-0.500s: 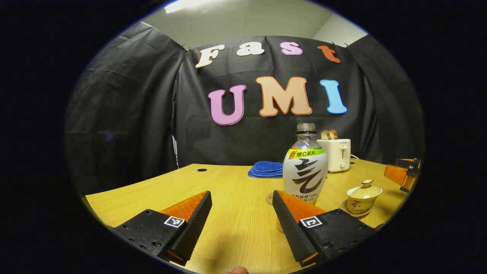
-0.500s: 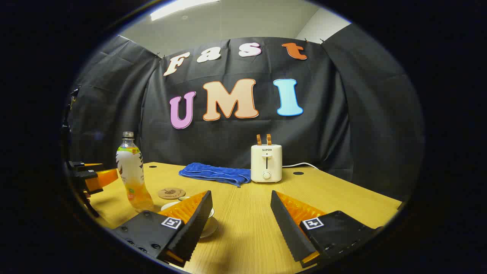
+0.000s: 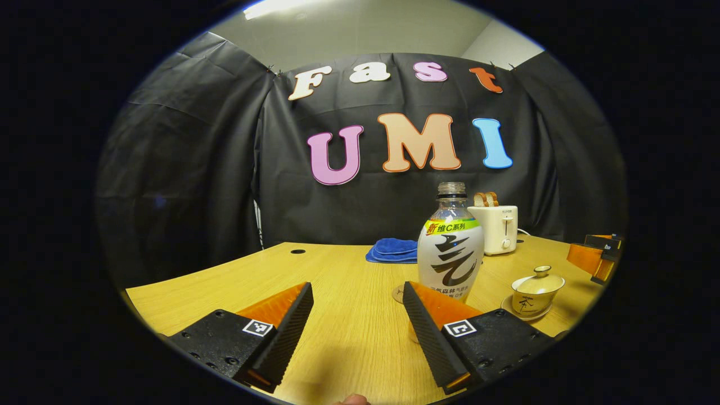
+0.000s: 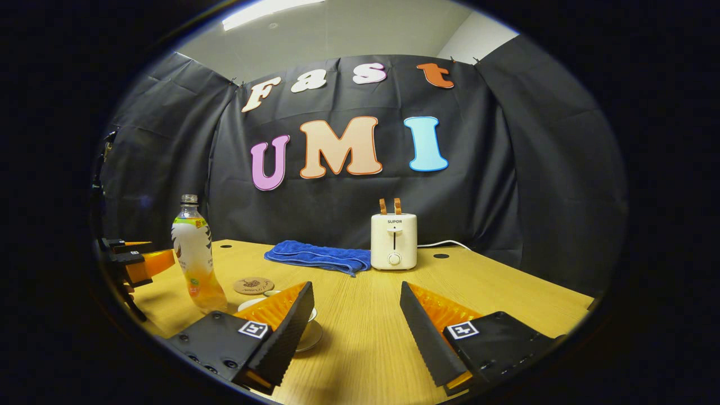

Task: Open the teacup lid with one hand, grasp the water bottle and pour water into the teacup with the other hand; after pouring, place the water bottle on the coaster and then close the teacup lid.

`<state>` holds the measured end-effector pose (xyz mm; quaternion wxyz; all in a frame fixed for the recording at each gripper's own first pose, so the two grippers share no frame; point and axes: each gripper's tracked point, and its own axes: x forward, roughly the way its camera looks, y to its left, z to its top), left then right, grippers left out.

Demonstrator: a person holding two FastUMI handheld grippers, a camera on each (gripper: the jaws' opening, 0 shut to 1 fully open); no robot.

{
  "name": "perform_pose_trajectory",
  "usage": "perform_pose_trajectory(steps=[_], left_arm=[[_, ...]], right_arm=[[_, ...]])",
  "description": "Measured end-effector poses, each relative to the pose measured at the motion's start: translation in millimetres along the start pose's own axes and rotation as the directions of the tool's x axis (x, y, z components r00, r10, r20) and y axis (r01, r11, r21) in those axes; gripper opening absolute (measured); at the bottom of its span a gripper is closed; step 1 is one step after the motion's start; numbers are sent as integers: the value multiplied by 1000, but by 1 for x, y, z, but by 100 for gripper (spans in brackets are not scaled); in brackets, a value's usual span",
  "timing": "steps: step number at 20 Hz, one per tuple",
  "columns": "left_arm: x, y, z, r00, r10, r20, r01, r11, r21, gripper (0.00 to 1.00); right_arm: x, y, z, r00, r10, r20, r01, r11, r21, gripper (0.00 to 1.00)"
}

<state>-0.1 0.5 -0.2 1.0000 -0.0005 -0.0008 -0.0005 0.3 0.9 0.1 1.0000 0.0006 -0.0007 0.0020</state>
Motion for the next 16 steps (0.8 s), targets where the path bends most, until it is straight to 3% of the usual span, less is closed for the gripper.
perform_pose_trajectory(steps=[12,16], left_arm=[[0,-1,1,1000,-8,1,8,1000,0,94],[0,-1,1,1000,-7,0,7,1000,-1,94]], right_arm=[[0,3,0,1000,19,-3,-19,1000,1,98],[5,19,-5,995,90,-31,-90,996,6,96]])
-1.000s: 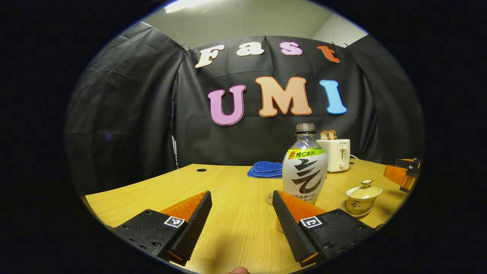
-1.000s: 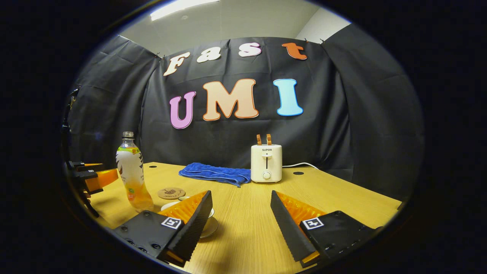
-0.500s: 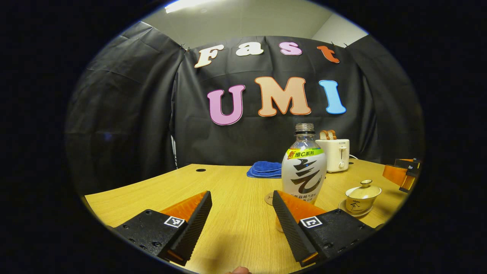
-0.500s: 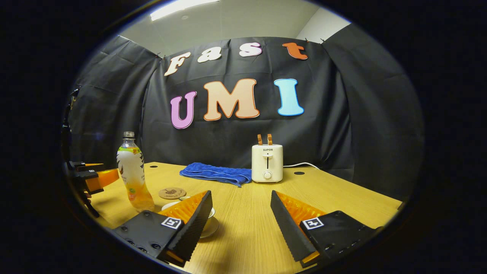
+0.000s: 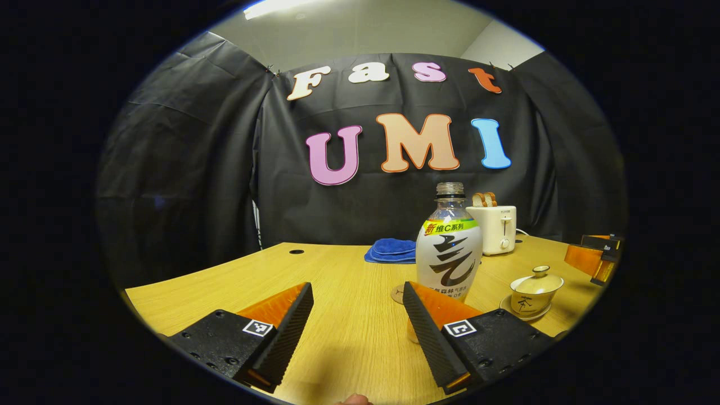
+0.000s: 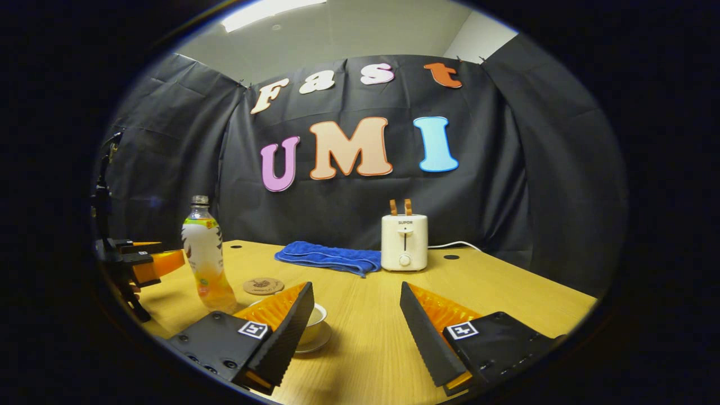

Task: Open the teacup lid with one hand, grasp the water bottle and pour water into the teacup with the other hand; after pouring, place the water bottle on the coaster and then close the teacup lid.

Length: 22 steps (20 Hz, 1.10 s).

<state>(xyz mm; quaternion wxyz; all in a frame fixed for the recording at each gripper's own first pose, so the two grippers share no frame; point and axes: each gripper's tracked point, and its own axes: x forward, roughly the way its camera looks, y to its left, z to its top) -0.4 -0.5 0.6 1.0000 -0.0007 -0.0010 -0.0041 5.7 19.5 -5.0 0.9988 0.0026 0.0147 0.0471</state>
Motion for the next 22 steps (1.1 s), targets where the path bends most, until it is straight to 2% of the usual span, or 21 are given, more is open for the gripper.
perform_pose_trajectory(steps=[2,3,4,7,8,10,15,18,21,22], left_arm=[[1,0,-1,1000,-1,0,1,1000,-1,94],[1,0,0,1000,0,0,0,1000,-1,94],[1,0,0,1000,3,1,-3,1000,-1,94],[0,1,0,1000,5,-1,-5,1000,-2,94],[0,1,-1,1000,5,0,-5,1000,-2,94],[0,1,0,1000,5,0,-5,1000,-2,94],[0,1,-1,1000,5,1,-5,1000,-3,94],[0,0,1,1000,5,1,-5,1000,-3,94],[0,1,0,1000,5,0,-5,1000,-3,94],[0,0,0,1000,3,0,-3,1000,-4,94]], right_arm=[[2,7,1,999,32,-28,-32,999,14,98],[1,14,8,998,52,-19,-52,998,26,96],[2,21,15,998,70,0,-70,997,31,98],[7,37,19,994,112,-1,-112,994,-12,96],[9,43,17,992,126,-13,-127,992,-27,98],[13,55,13,987,154,-36,-155,987,-37,96],[26,69,-7,978,178,-112,-185,981,-56,98],[28,75,-17,971,189,-144,-201,977,-70,96],[30,77,-21,971,189,-149,-203,975,-89,77],[30,78,-23,969,190,-156,-205,975,-89,80]])
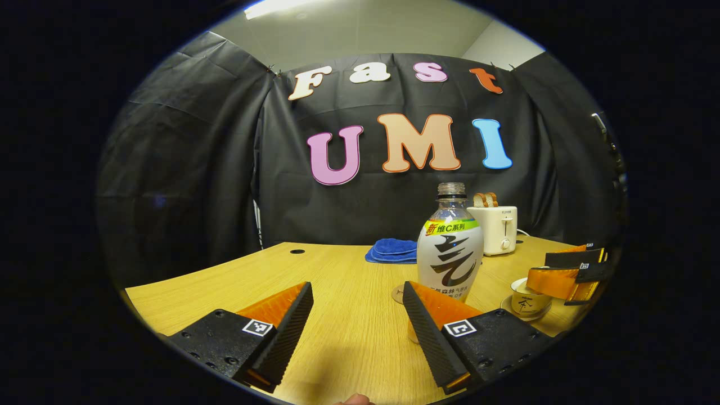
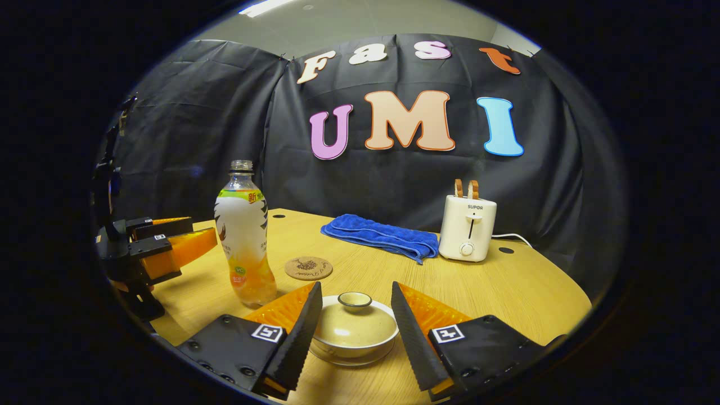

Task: Open the teacup lid with one hand, grasp the water bottle and pour water into the teacup with the other hand; after pouring, place the water bottle on the coaster and then close the teacup lid.

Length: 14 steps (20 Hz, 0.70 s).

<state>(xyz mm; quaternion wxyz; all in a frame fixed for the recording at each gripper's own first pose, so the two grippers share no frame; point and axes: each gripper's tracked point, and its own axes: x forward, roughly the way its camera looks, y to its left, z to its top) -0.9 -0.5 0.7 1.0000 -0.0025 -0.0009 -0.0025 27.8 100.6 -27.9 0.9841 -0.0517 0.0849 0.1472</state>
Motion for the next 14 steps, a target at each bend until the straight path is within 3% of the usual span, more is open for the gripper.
perform_pose_trajectory(steps=[3,6,9,10,12,14], left_arm=[[0,0,0,1000,-1,1,1,1000,0,94],[0,-2,0,1000,-5,0,5,1000,-1,94],[0,-2,-1,1000,-6,0,6,1000,-1,94],[0,-1,0,1000,-6,0,6,1000,0,94],[1,-1,0,1000,-3,-1,3,1000,0,94],[0,0,0,1000,3,-2,-3,1000,0,94]], right_arm=[[2,1,1,1000,-4,1,4,1000,-16,65],[3,6,-1,1000,8,-10,-9,999,-35,65],[6,5,-1,1000,6,-14,-6,999,-36,46],[9,3,0,1000,-1,-12,0,999,-41,46],[5,3,1,1000,3,-14,-4,1000,-24,32],[8,3,1,1000,16,-16,-16,1000,1,32]])
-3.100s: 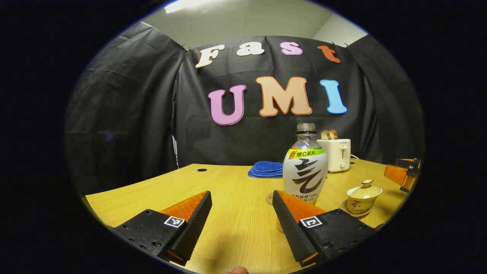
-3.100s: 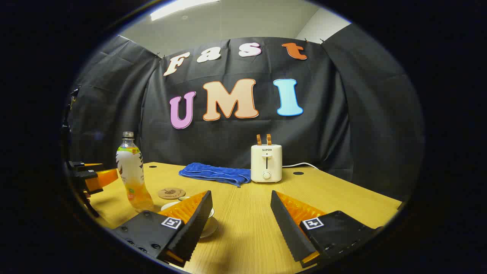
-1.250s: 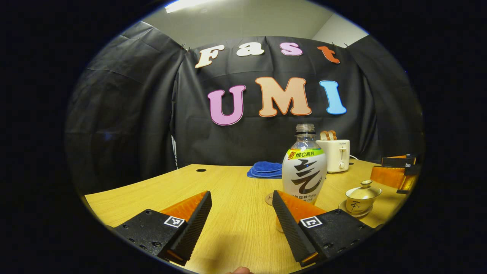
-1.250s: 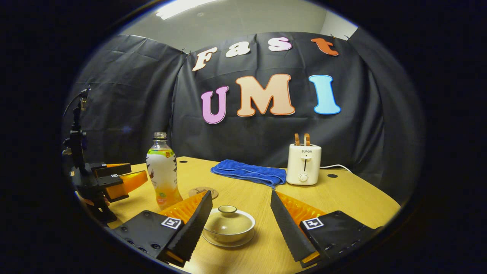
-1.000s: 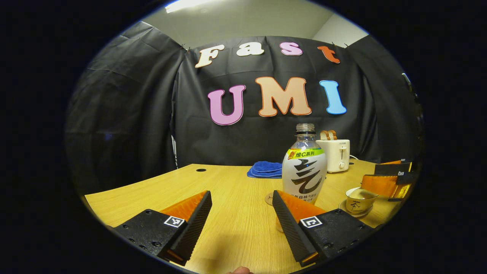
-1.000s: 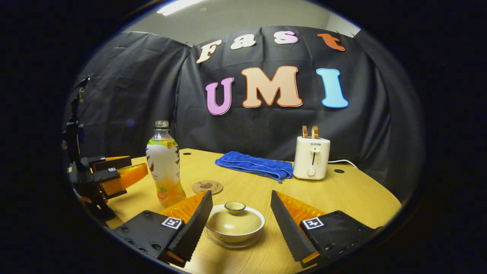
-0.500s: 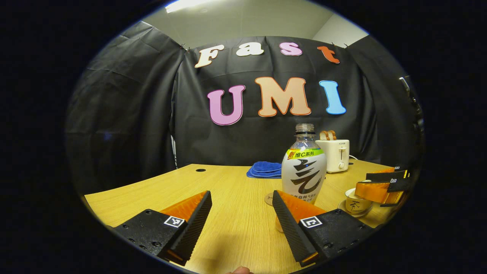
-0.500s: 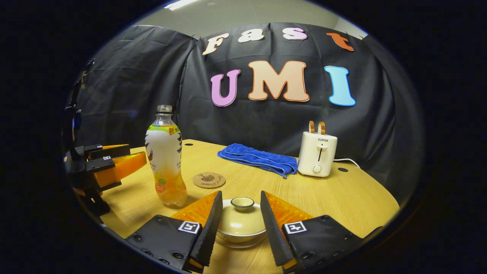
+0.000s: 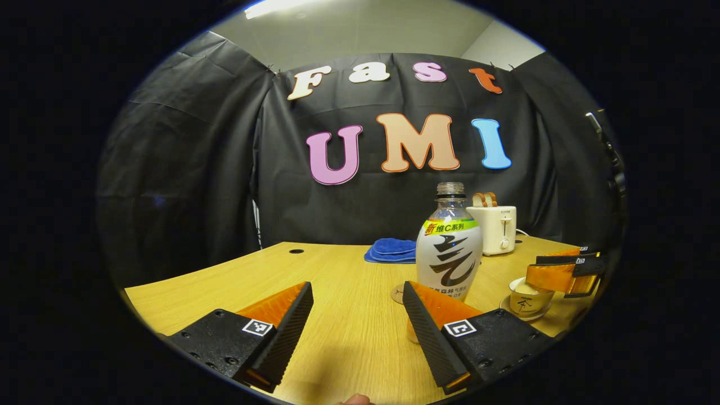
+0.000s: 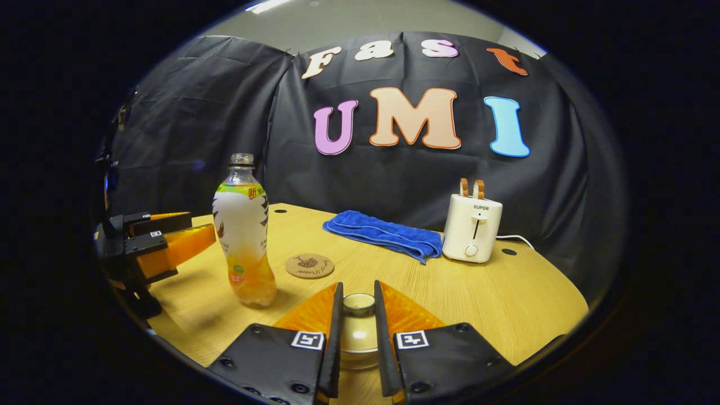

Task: Open the teacup lid with one hand, grasp the water bottle and pour water into the teacup with the other hand; after pouring, place the water bottle on the coaster and then close the teacup lid.

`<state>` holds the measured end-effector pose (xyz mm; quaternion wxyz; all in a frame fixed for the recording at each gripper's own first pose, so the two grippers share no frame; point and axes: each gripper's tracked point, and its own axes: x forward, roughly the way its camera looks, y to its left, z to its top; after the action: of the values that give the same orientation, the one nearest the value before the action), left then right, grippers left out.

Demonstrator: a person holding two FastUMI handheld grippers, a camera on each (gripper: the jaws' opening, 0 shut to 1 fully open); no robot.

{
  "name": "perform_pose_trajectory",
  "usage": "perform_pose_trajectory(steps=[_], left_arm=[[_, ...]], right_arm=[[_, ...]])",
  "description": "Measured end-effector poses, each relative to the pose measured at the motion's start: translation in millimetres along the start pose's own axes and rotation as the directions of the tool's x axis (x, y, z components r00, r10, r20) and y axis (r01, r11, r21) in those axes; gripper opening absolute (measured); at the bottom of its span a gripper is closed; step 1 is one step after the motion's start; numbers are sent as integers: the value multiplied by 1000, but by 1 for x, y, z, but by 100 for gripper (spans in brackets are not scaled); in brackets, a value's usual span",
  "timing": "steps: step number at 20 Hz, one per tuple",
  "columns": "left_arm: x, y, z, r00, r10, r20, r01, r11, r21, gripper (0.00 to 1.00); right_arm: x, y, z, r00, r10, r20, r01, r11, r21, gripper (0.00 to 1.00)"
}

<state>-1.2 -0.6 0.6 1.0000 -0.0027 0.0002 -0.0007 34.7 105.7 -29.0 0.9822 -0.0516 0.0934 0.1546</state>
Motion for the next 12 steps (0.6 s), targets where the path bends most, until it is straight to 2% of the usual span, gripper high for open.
perform_pose_trajectory(steps=[3,8,12], left_arm=[[0,0,0,1000,2,0,-2,1000,1,94],[-3,-5,0,1000,-21,-3,21,1000,-2,94],[-10,-20,-2,997,-80,-11,80,997,-7,94]], right_arm=[[3,0,2,1000,15,8,-15,997,76,25],[5,-6,16,999,20,27,-24,991,128,25],[2,-9,23,999,16,46,-22,992,127,26]])
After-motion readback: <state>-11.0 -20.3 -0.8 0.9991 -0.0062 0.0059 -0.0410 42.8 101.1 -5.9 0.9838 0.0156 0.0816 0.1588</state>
